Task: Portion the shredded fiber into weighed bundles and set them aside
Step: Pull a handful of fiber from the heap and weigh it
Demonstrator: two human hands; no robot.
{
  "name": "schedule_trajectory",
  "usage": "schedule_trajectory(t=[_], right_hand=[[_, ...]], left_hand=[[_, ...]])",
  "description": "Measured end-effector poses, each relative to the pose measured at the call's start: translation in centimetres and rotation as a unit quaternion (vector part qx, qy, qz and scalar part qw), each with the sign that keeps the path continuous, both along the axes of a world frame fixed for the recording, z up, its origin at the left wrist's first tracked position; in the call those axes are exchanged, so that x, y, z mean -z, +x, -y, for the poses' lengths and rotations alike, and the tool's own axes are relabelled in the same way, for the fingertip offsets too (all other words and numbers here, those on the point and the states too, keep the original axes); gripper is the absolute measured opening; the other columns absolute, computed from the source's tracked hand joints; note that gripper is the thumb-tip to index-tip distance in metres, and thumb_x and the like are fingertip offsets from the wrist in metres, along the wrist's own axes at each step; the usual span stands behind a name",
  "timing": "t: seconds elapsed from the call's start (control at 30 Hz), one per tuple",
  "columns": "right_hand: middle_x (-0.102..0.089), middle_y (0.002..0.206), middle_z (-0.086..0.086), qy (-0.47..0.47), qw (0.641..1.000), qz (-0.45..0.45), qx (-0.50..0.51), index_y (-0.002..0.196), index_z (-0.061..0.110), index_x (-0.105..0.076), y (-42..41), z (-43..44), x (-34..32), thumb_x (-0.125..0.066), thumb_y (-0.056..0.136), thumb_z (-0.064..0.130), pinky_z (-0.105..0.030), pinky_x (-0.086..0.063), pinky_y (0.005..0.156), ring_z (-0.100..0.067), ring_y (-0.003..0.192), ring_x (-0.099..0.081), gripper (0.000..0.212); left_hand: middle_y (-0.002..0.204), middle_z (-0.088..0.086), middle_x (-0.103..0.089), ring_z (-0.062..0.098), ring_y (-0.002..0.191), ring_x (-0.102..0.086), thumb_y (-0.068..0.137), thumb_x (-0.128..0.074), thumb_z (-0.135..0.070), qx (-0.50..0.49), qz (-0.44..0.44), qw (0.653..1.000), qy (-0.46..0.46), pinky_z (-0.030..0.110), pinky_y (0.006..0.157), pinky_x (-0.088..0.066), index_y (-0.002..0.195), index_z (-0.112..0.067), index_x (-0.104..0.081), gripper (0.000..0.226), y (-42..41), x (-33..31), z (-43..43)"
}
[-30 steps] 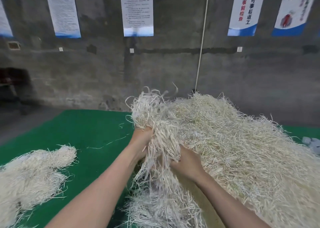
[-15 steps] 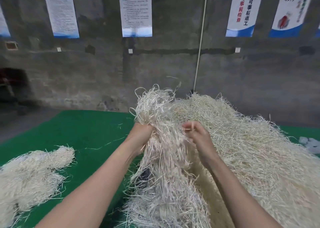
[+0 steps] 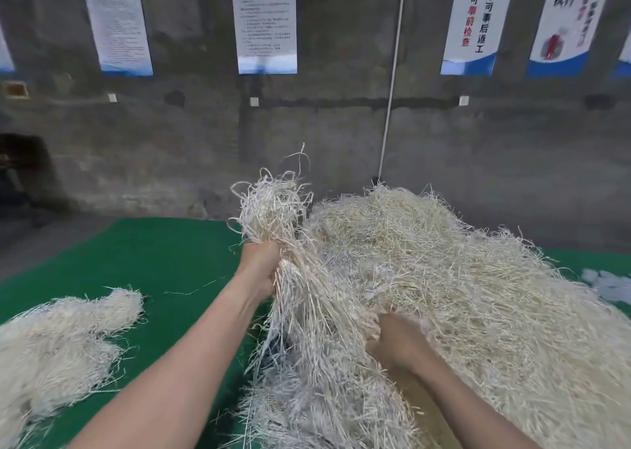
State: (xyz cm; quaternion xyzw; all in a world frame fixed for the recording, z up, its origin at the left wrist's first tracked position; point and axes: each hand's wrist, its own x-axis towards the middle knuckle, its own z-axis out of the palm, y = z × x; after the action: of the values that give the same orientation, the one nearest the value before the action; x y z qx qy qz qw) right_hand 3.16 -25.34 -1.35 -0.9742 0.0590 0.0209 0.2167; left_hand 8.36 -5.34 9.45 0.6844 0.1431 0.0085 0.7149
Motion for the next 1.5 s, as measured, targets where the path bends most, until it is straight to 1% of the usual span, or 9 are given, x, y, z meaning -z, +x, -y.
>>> schedule_trajectory(t=[0.2, 0.4, 0.6, 0.87, 0.97, 1.1, 1.23, 1.4, 1.5], right_hand=[[-0.049, 0.09, 0.009, 0.239, 0.904, 0.355, -0.017, 0.079, 0.029, -0.042, -0.2, -2.5, -6.2, -0.063, 0.077, 0.006, -0.02, -0.038, 0.072, -0.004, 0.082, -0.046, 0.031], [-0.048, 0.135, 0.001, 0.068, 0.977, 0.171, -0.111, 0.123, 0.019, -0.051, 2.3, -9.2, -3.5, -0.054, 0.079, 0.055, -0.039, -0.035, 0.107, -0.012, 0.116, -0.047, 0.057], [-0.06, 0.106, 0.002, -0.168, 0.976, 0.087, -0.106, 0.138, 0.023, -0.036, 0.9, -4.1, 5.9, -0.04, 0.096, 0.035, -0.04, -0.027, 0.111, -0.017, 0.103, -0.056, 0.044], [-0.044, 0.137, -0.007, -0.203, 0.968, 0.014, -0.145, 0.133, 0.018, -0.044, -1.2, -1.9, 8.1, -0.039, 0.091, 0.046, -0.043, -0.014, 0.116, -0.022, 0.129, -0.037, 0.05], [-0.041, 0.142, -0.008, -0.194, 0.965, -0.036, -0.173, 0.134, 0.014, -0.046, -2.0, -2.2, 8.2, -0.041, 0.092, 0.045, -0.04, -0.014, 0.115, -0.023, 0.132, -0.033, 0.052], [-0.05, 0.126, -0.004, 0.049, 0.987, -0.074, -0.135, 0.118, 0.017, -0.051, -1.9, -2.5, 2.9, -0.064, 0.08, 0.05, -0.034, -0.038, 0.104, -0.021, 0.118, -0.047, 0.052], [-0.052, 0.104, 0.014, 0.193, 0.967, 0.107, -0.126, 0.086, 0.029, -0.054, -1.2, -3.7, -4.8, -0.074, 0.068, 0.045, -0.026, -0.042, 0.096, -0.007, 0.101, -0.051, 0.031], [-0.011, 0.147, 0.017, 0.308, 0.944, 0.05, -0.104, 0.148, 0.037, -0.007, -0.4, -9.4, -5.0, -0.083, 0.05, 0.05, -0.044, -0.028, 0.112, -0.012, 0.138, -0.013, 0.125], [-0.052, 0.127, -0.008, 0.248, 0.964, -0.015, -0.095, 0.131, 0.013, -0.047, 0.7, -10.4, -1.6, -0.069, 0.081, 0.02, -0.02, -0.053, 0.072, -0.017, 0.105, -0.061, 0.055]], left_hand=[[0.129, 0.023, -0.05, 0.023, 0.101, -0.057, 0.095, -0.042, -0.007, 0.014, 0.022, 0.999, 0.037, 0.035, 0.089, -0.052, 0.127, 0.002, -0.045, 0.034, 0.6, -1.0, -0.1], [0.077, 0.013, -0.057, 0.024, 0.065, -0.056, 0.088, -0.042, 0.003, 0.064, 0.027, 0.996, -0.049, 0.035, 0.067, -0.052, 0.098, 0.0, -0.056, 0.017, -0.4, -2.2, 1.2], [0.125, 0.017, -0.054, 0.036, 0.125, -0.047, 0.081, -0.043, 0.012, -0.045, 0.039, 0.998, 0.03, 0.044, 0.102, -0.039, 0.128, 0.005, -0.042, 0.047, 0.5, -3.2, -1.9], [0.135, 0.024, -0.047, 0.023, 0.107, -0.056, 0.079, -0.04, 0.015, -0.075, 0.032, 0.997, -0.005, 0.044, 0.106, -0.035, 0.134, 0.007, -0.036, 0.055, 0.2, -2.1, -2.4], [0.133, 0.022, -0.05, 0.013, 0.076, -0.055, 0.08, -0.038, 0.012, -0.088, 0.052, 0.994, -0.028, 0.043, 0.099, -0.043, 0.136, 0.005, -0.034, 0.057, 0.2, -3.1, -3.2], [0.086, 0.008, -0.055, 0.008, 0.045, -0.03, 0.083, -0.042, 0.01, -0.056, 0.083, 0.995, 0.026, 0.019, 0.037, -0.03, 0.112, 0.007, -0.048, 0.03, -0.1, -4.3, -3.4], [0.072, 0.002, -0.047, 0.007, 0.043, -0.022, 0.085, -0.036, 0.01, -0.014, 0.077, 0.995, 0.064, 0.017, 0.036, -0.024, 0.085, -0.002, -0.044, 0.015, -0.5, -4.4, -2.9], [0.091, 0.005, -0.054, 0.006, 0.054, -0.036, 0.093, -0.043, -0.003, 0.029, 0.097, 0.993, 0.058, 0.008, 0.029, -0.03, 0.099, -0.001, -0.057, 0.015, -1.7, -6.1, -1.1], [0.084, -0.002, -0.049, 0.012, 0.077, -0.05, 0.097, -0.045, -0.008, 0.059, 0.163, 0.978, 0.12, 0.007, 0.054, -0.037, 0.102, -0.005, -0.059, 0.016, -1.7, -7.2, -0.6]])
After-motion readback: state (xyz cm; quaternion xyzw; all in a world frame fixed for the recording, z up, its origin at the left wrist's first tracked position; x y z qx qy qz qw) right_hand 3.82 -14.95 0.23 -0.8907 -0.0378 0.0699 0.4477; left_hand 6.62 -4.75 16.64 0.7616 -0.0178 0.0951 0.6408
